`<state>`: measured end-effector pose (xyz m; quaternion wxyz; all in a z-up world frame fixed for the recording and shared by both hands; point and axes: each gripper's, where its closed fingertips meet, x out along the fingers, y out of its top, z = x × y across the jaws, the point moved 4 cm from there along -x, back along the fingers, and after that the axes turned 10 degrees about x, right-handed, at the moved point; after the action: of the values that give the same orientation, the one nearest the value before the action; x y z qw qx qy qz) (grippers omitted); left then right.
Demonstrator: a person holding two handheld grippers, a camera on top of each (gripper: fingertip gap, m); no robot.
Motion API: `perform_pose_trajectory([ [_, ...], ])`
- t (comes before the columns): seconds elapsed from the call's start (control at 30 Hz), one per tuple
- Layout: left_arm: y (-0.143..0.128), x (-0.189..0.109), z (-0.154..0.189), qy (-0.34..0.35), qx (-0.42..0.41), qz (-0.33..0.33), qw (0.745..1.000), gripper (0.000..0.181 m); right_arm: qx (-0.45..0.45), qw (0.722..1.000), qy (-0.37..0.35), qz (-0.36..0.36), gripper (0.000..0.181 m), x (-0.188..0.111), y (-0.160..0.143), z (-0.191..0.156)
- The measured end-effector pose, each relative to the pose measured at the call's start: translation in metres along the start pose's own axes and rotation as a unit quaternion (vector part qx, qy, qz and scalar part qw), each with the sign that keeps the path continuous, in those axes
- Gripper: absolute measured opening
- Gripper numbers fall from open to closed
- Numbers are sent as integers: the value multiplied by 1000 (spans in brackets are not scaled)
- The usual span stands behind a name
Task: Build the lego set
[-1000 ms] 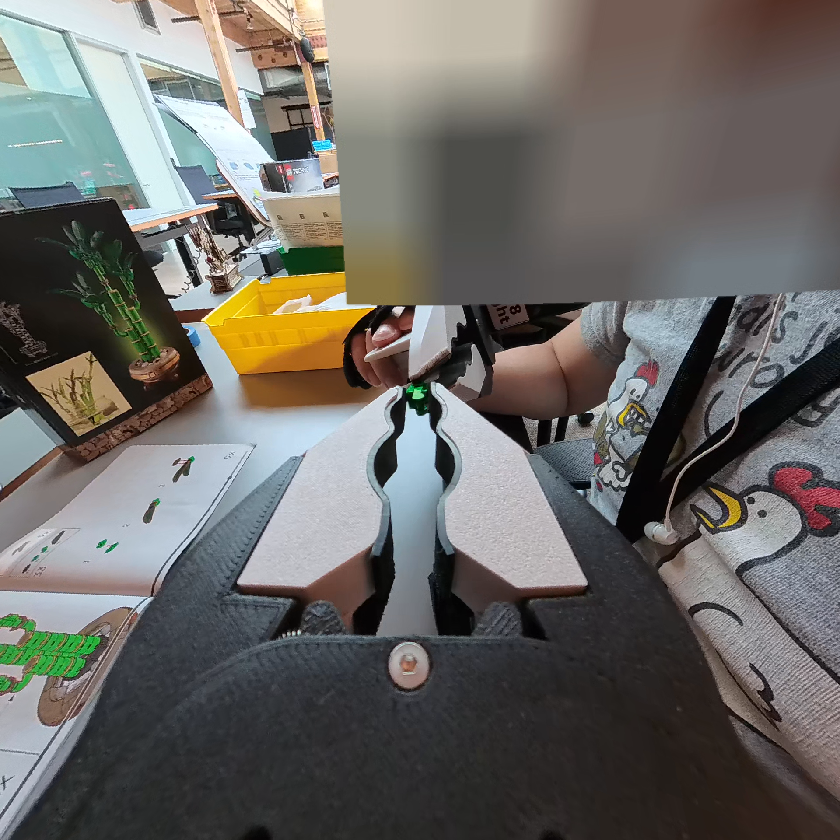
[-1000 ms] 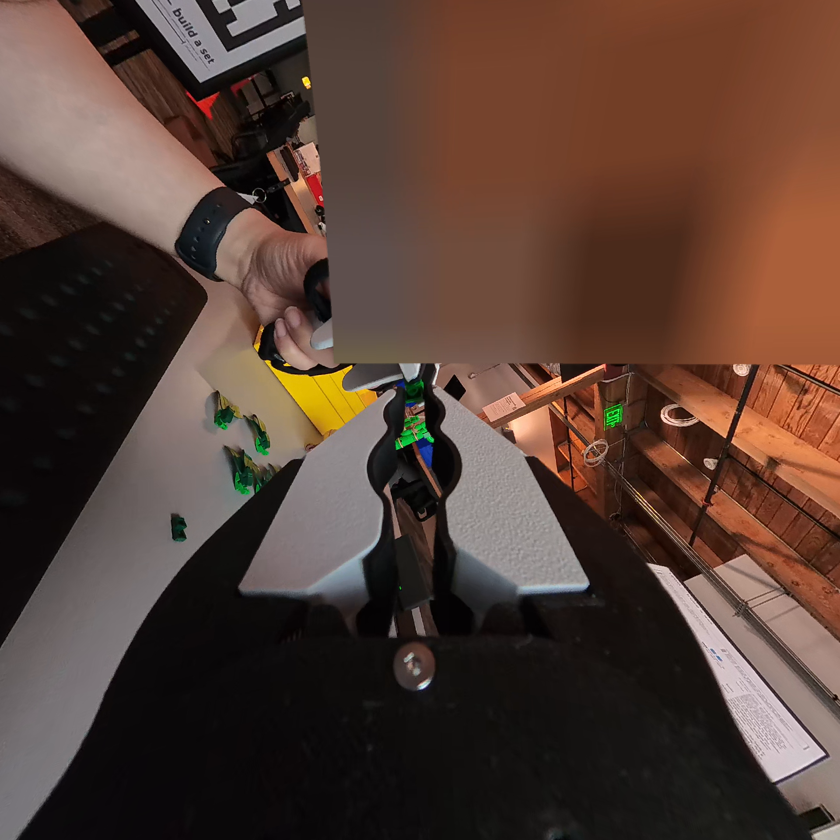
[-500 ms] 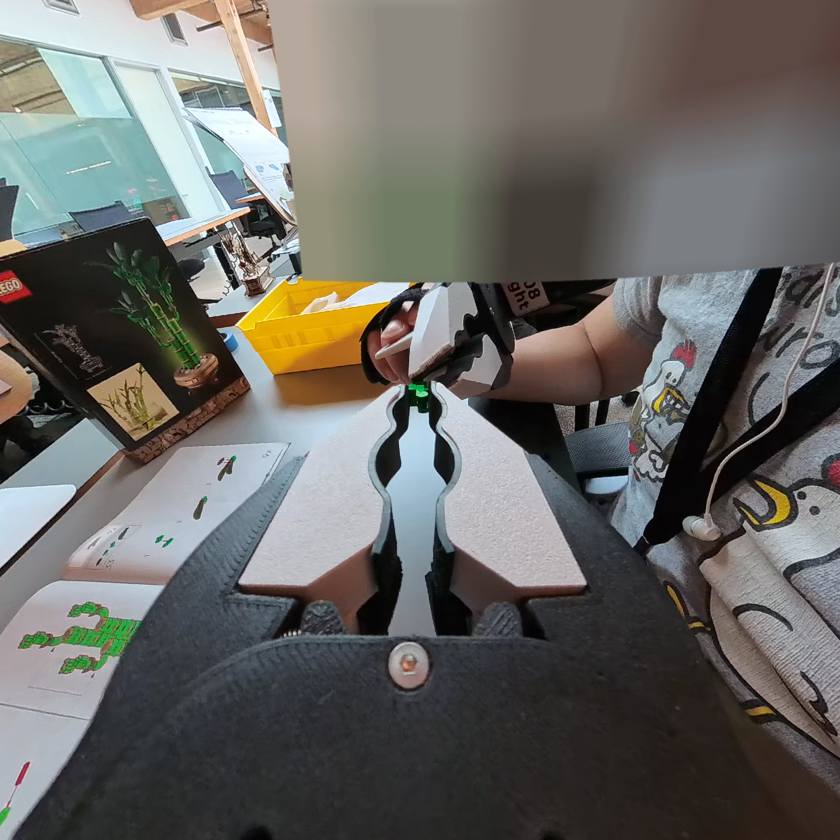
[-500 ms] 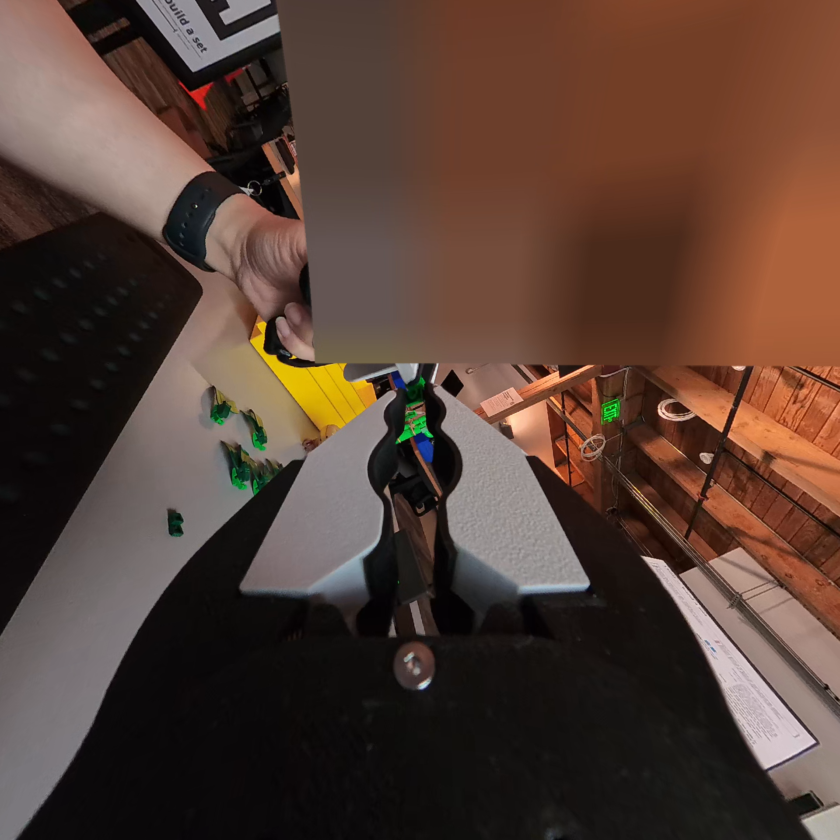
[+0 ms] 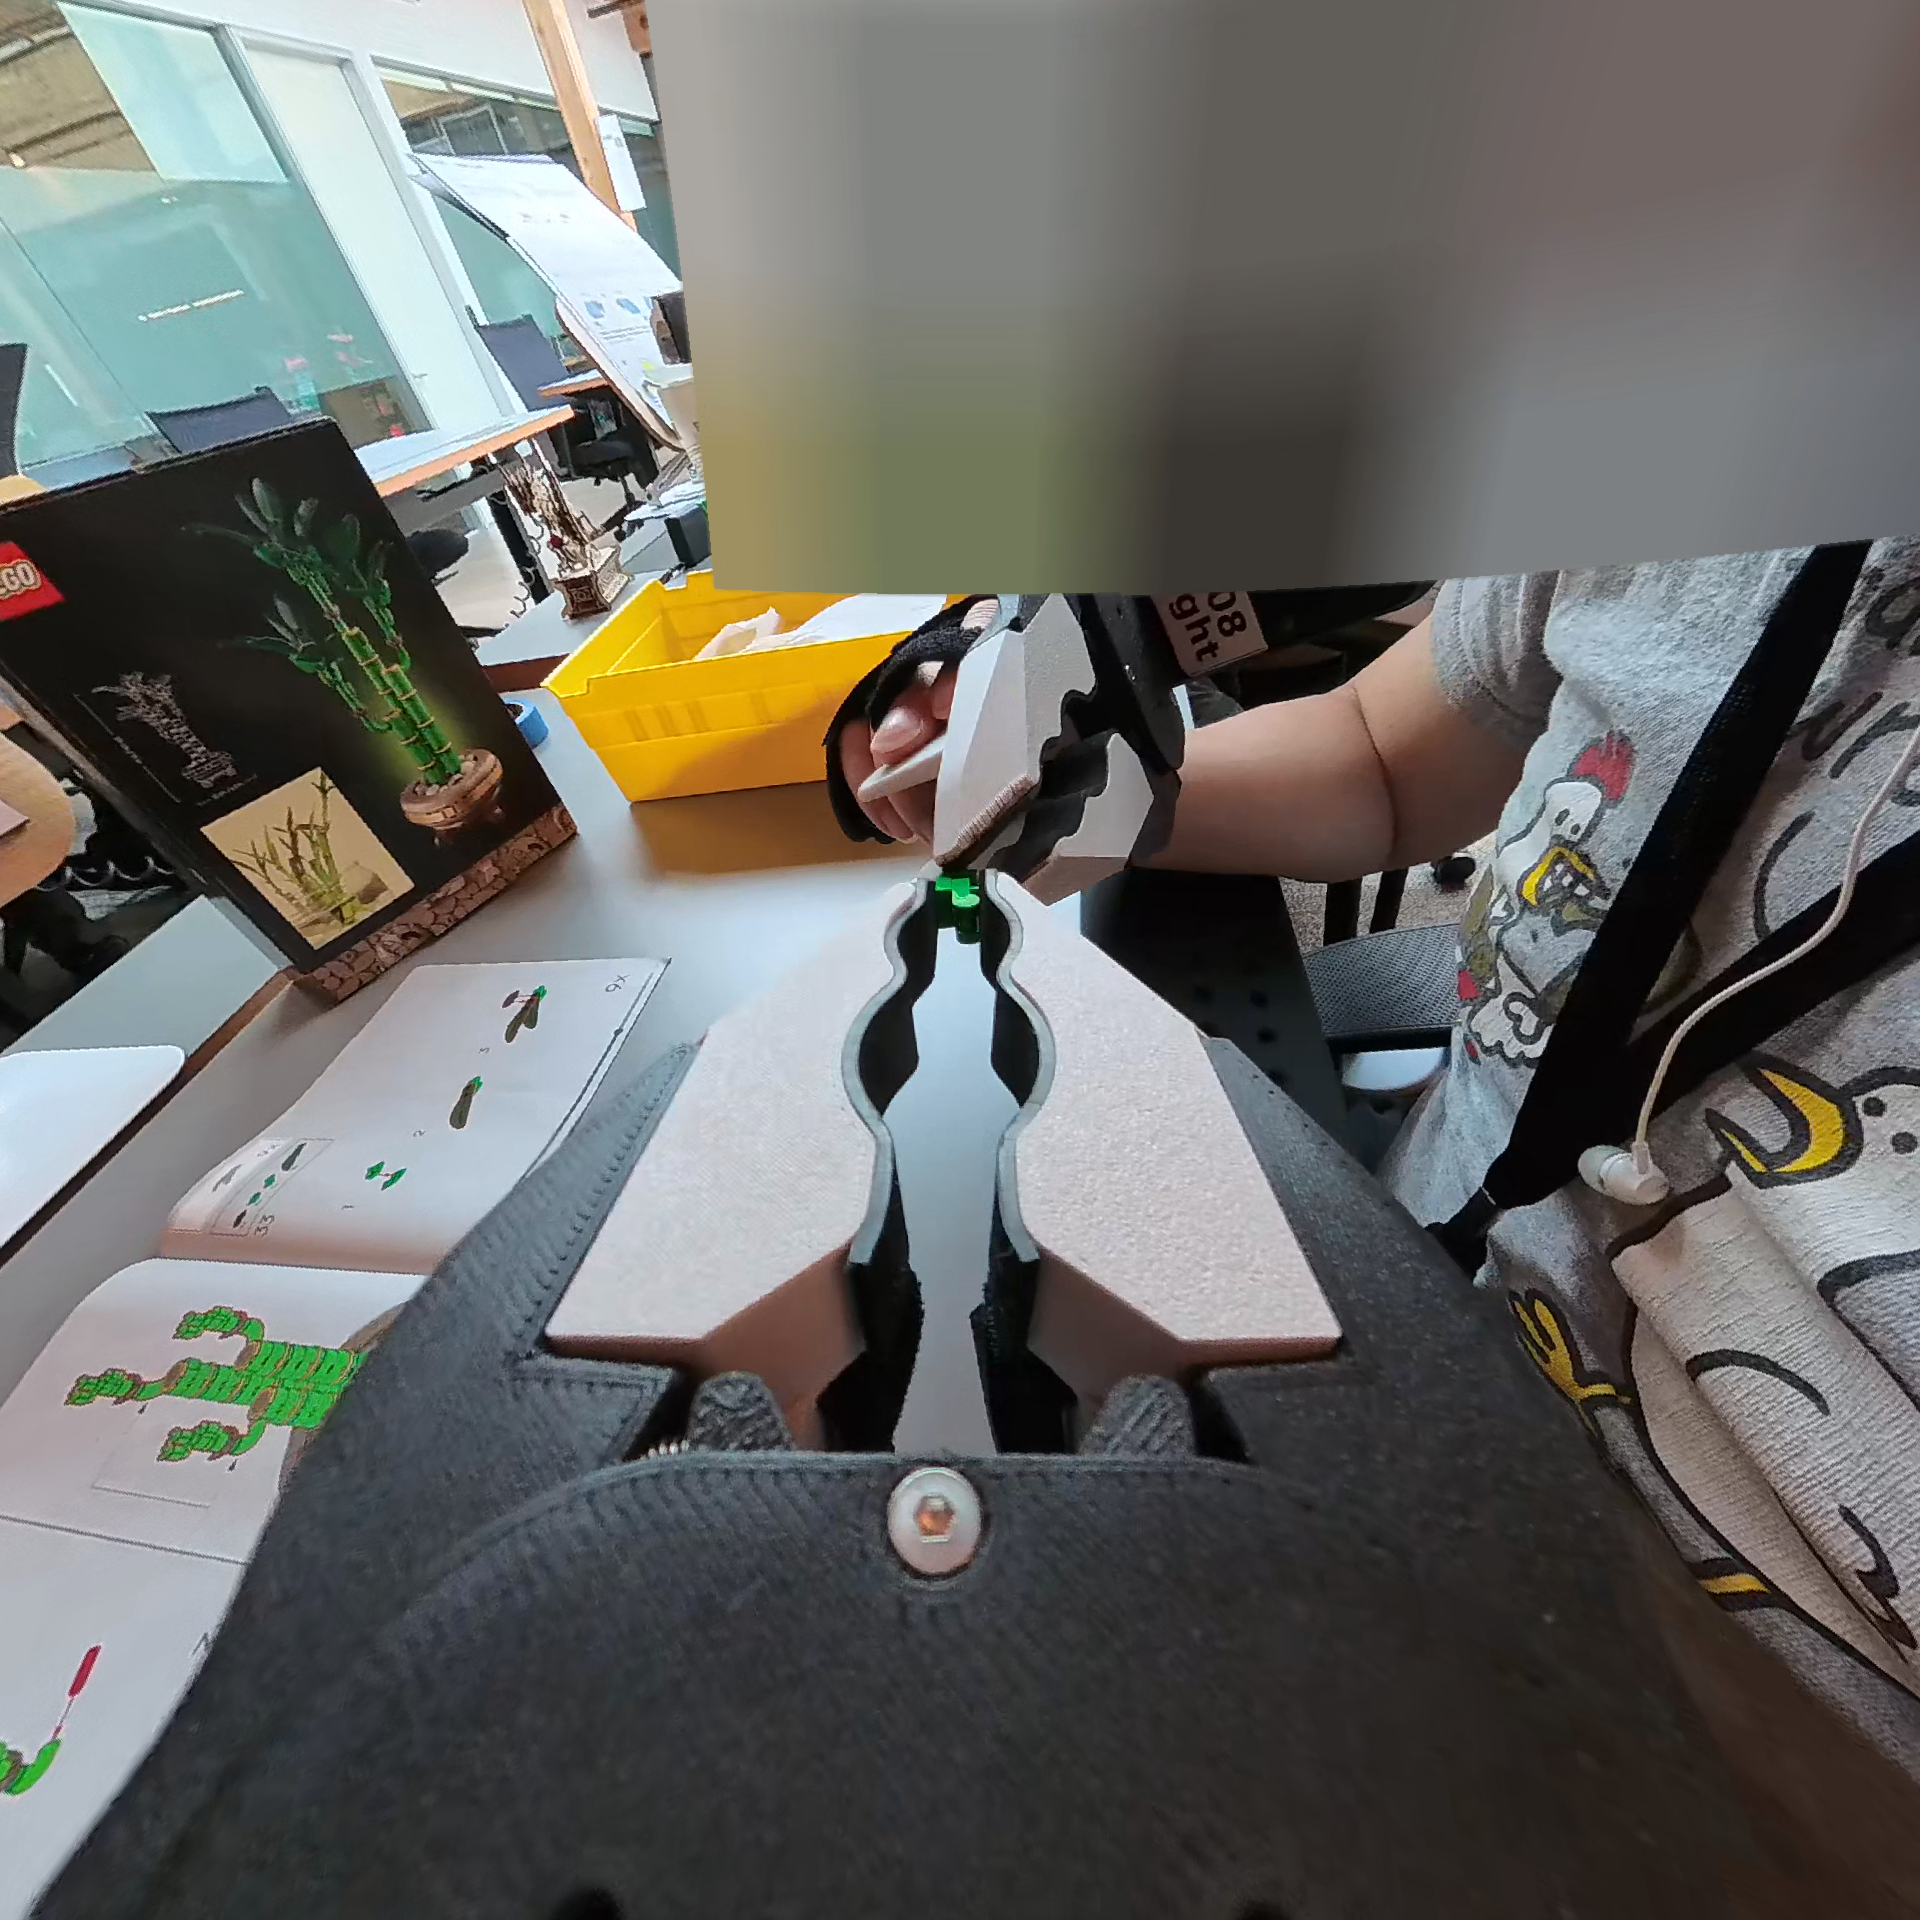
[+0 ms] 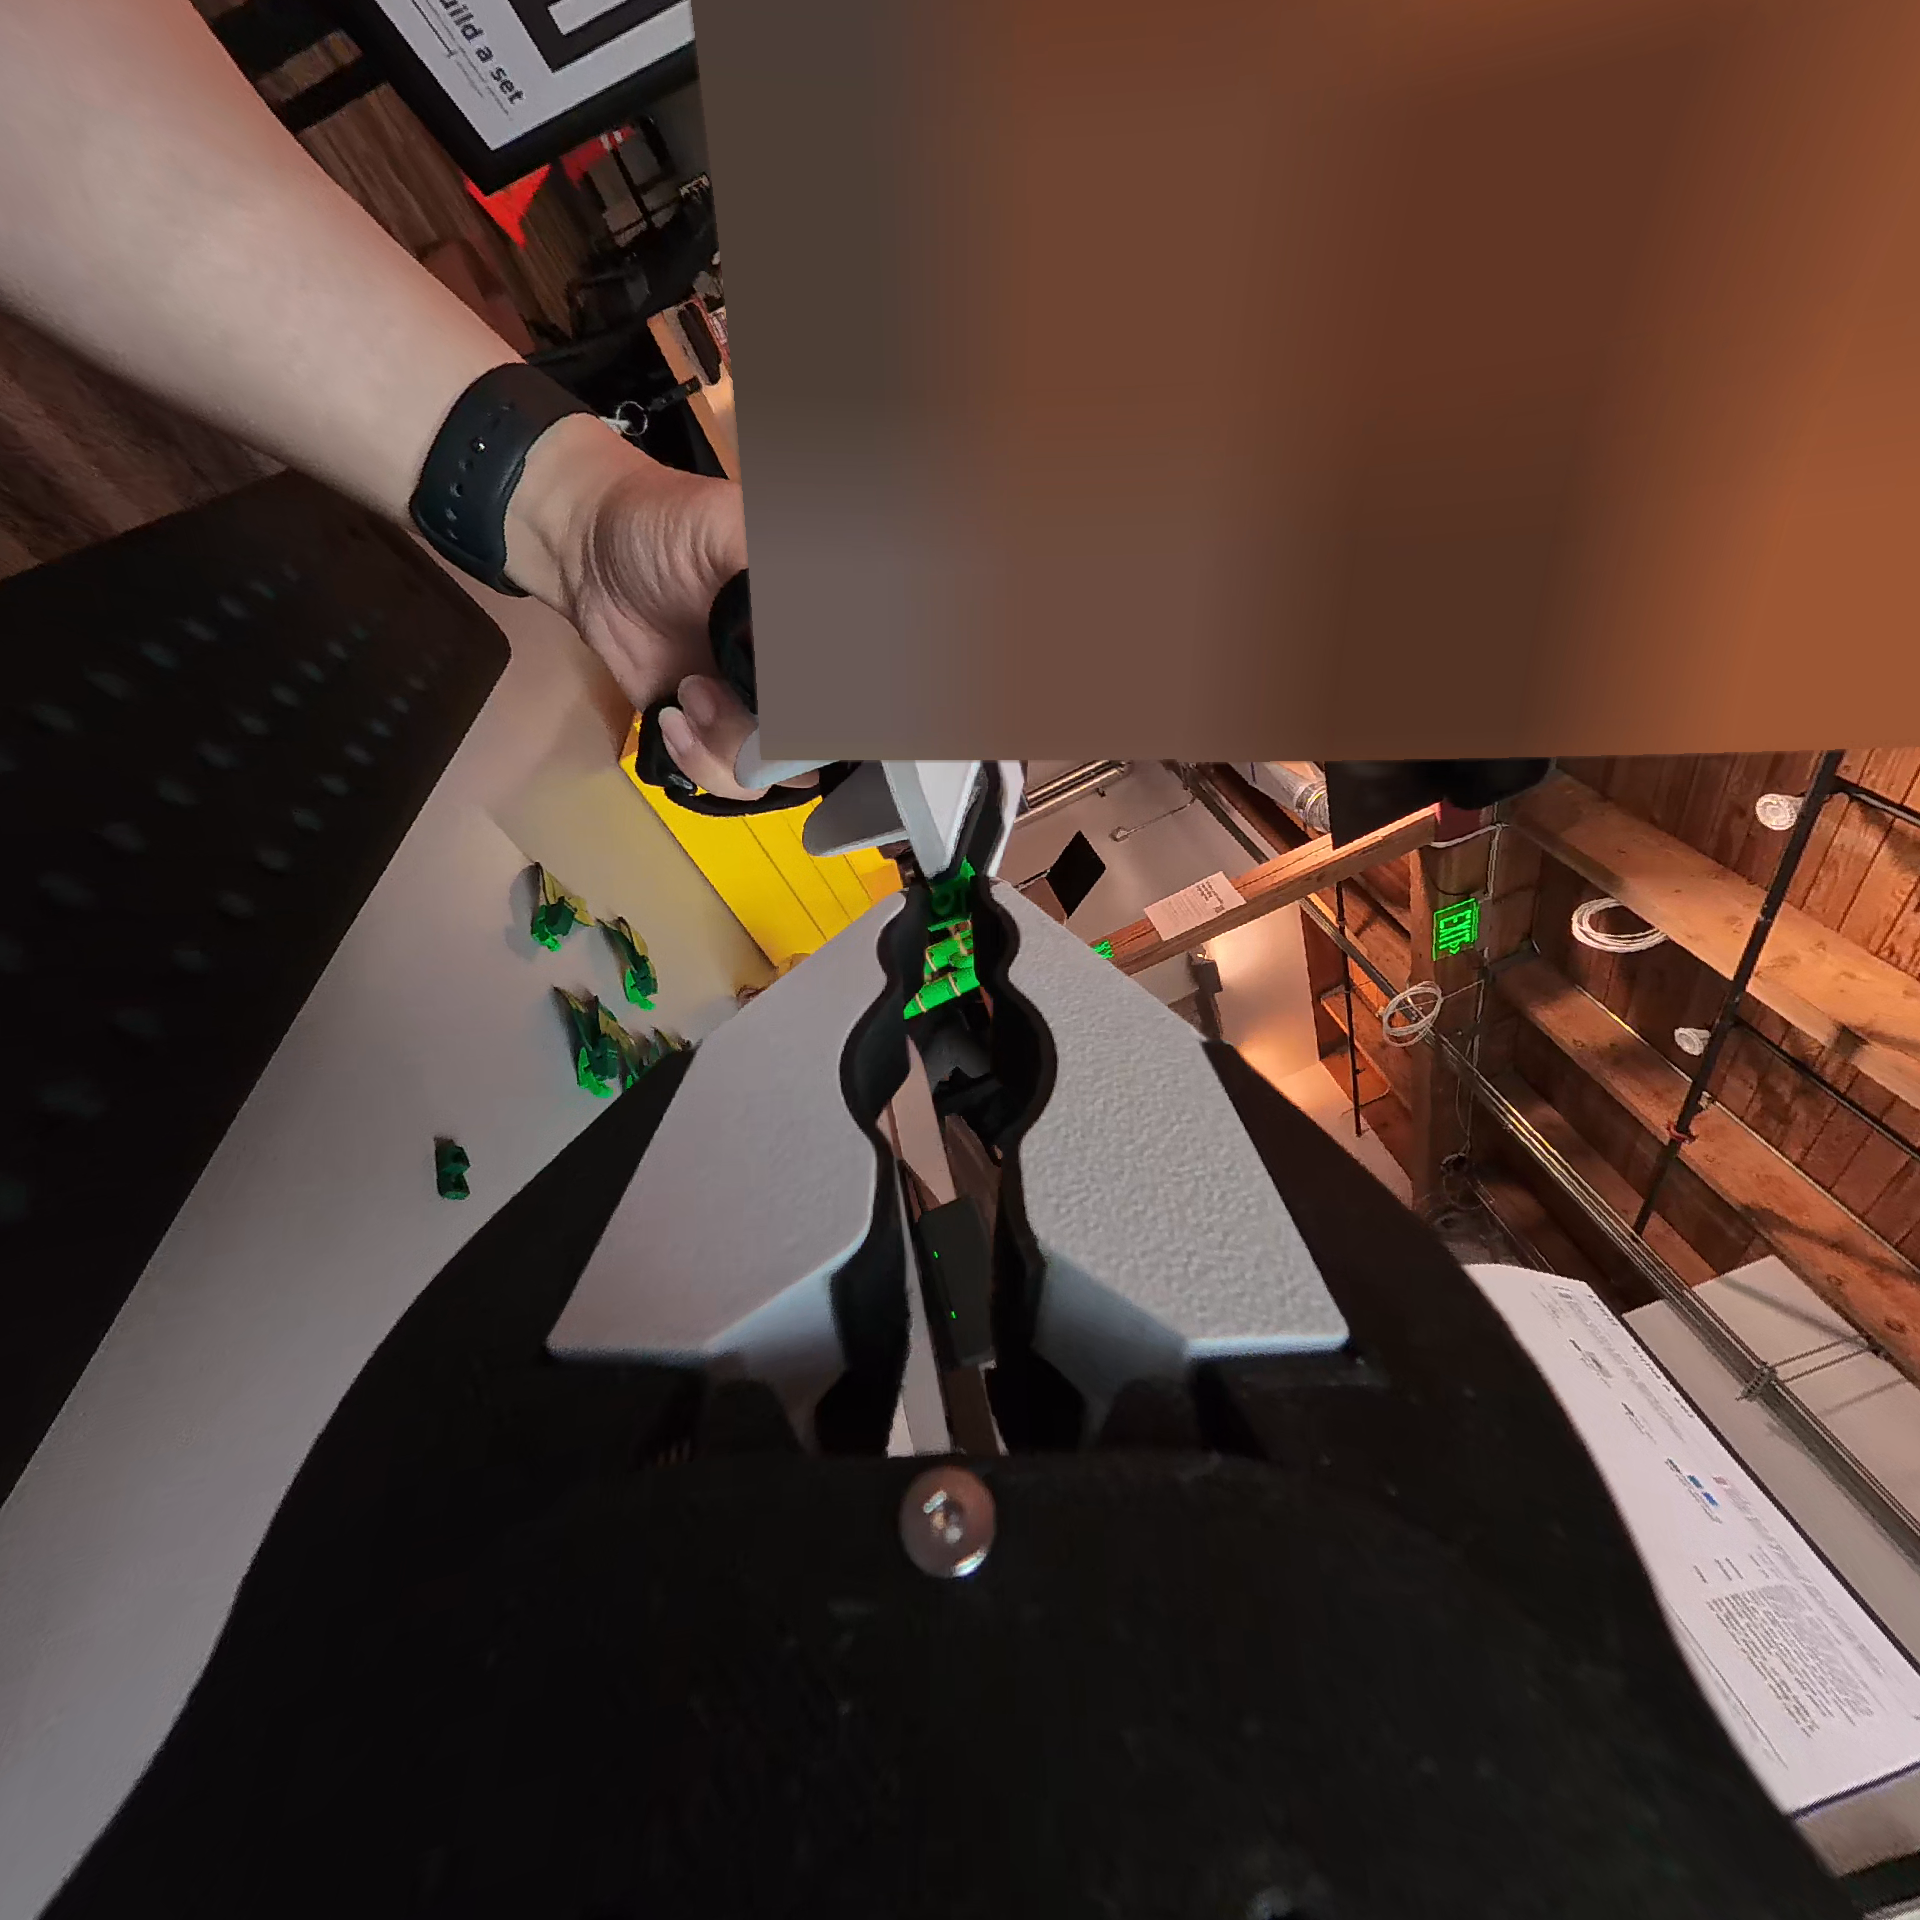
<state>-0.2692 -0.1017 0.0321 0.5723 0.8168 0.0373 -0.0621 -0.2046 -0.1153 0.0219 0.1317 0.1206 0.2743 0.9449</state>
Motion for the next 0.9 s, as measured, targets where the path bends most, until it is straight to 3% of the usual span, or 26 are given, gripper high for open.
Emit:
perform_pose_trajectory([
  [0.23,-9,2,-9,18,-28,22,999,7,24,1000,7,-13,6,1,-11,1],
  [0.3,-12,0,-17,45,-37,26,998,32,40,999,11,-25,6,3,-19,1],
  [0.4,-19,-10,-31,79,-65,29,994,51,80,995,14,-50,6,4,-36,4],
  [0.57,-44,-35,-53,142,-127,30,981,47,201,972,14,-123,6,0,-80,14],
  [0.7,-77,-37,-49,149,-196,7,969,38,349,922,0,-170,6,-8,-118,27],
  [0.83,-103,-34,-37,147,-193,-59,968,34,493,842,-52,-211,6,-34,-157,51],
  [0.9,-109,-33,-33,152,-177,-80,969,32,576,786,-93,-206,6,-55,-177,66],
])
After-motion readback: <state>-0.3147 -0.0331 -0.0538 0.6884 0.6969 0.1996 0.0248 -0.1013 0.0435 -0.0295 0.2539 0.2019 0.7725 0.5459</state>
